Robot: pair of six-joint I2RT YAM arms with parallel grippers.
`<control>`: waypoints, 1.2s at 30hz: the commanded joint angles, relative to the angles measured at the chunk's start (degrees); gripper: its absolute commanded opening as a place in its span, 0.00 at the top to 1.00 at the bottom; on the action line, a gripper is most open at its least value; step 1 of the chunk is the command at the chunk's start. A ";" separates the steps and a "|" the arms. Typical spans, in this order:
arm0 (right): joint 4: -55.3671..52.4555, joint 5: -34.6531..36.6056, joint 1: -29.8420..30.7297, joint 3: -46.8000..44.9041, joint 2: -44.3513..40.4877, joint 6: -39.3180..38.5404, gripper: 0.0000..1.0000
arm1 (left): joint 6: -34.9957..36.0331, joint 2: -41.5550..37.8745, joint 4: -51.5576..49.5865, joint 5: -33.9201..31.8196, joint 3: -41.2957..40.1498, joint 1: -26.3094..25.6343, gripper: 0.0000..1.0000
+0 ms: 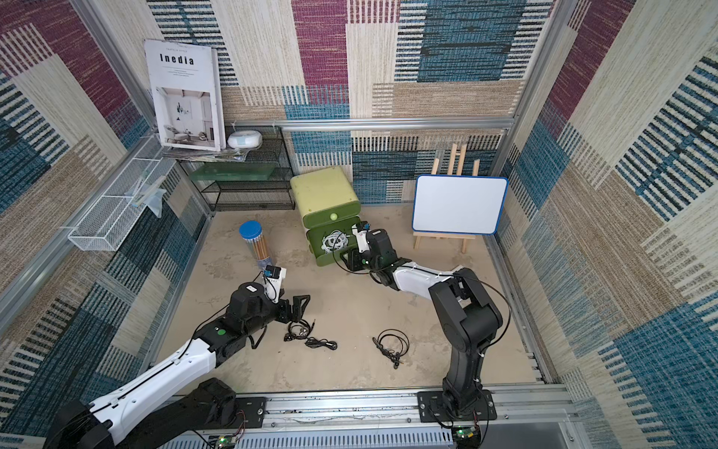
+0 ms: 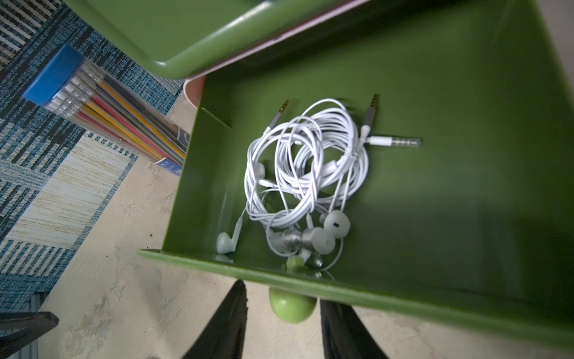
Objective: Place the wired earphones into the drawer by color
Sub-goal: Close the drawer in the storage box.
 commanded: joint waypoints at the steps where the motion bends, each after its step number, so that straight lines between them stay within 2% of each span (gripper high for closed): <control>1: 1.87 1.19 -0.02 1.16 0.70 0.25 0.56 | 0.49 -0.24 1.28 -0.48 0.16 0.05 0.01; 36: 3.38 4.72 0.02 16.40 12.56 0.26 0.57 | 0.66 -0.51 1.55 -1.01 -0.19 0.05 0.01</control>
